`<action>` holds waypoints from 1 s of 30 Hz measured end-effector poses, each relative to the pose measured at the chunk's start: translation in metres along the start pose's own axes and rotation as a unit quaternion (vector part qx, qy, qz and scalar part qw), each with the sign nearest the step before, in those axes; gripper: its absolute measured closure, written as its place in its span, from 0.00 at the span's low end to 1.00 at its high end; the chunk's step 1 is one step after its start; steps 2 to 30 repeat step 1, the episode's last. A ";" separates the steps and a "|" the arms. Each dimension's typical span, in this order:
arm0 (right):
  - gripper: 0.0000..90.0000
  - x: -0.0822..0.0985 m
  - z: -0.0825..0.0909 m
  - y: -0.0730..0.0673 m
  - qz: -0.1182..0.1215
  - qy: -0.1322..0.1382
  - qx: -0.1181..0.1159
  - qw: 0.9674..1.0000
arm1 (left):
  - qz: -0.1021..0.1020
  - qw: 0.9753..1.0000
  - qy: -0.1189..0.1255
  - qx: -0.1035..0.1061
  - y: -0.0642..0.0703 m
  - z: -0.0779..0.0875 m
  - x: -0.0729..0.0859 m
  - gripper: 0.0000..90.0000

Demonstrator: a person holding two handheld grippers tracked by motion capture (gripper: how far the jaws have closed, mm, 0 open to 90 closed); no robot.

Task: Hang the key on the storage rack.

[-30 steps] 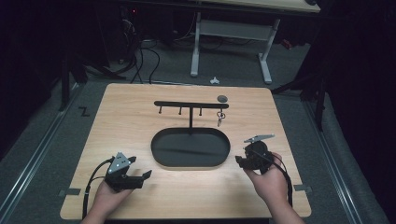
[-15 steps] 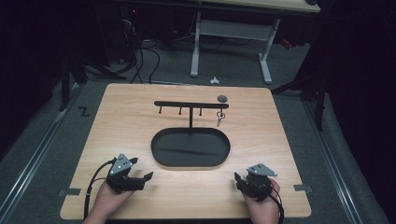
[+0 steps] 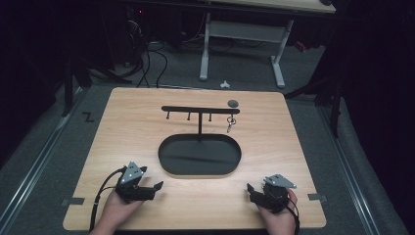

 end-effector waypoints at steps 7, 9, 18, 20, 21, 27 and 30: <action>0.28 0.000 0.000 0.000 0.000 0.000 0.000 1.000 | 0.000 1.000 0.001 0.000 0.000 0.000 0.000 0.17; 0.28 0.000 0.000 0.000 0.000 0.000 0.000 1.000 | 0.000 1.000 0.001 0.000 0.000 0.000 0.000 0.17; 0.28 0.000 0.000 0.000 0.000 0.000 0.000 1.000 | 0.000 1.000 0.001 0.000 0.000 0.000 0.000 0.17; 0.28 0.000 0.000 0.000 0.000 0.000 0.000 1.000 | 0.000 1.000 0.001 0.000 0.000 0.000 0.000 0.17; 0.28 0.000 0.000 0.000 0.000 0.000 0.000 1.000 | 0.000 1.000 0.001 0.000 0.000 0.000 0.000 0.17; 0.28 0.000 0.000 0.000 0.000 0.000 0.000 1.000 | 0.000 1.000 0.001 0.000 0.000 0.000 0.000 0.17; 0.28 0.000 0.000 0.000 0.000 0.000 0.000 1.000 | 0.000 1.000 0.001 0.000 0.000 0.000 0.000 0.17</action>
Point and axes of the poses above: each handheld gripper's, and its own axes: z roughly backward along the jaws, x roughly out of its underside, y roughly to its right, the point moved 5 cm from there along -z, roughly forward along the jaws, and after that the axes turned 12 degrees about -z, right-handed, at the moved point
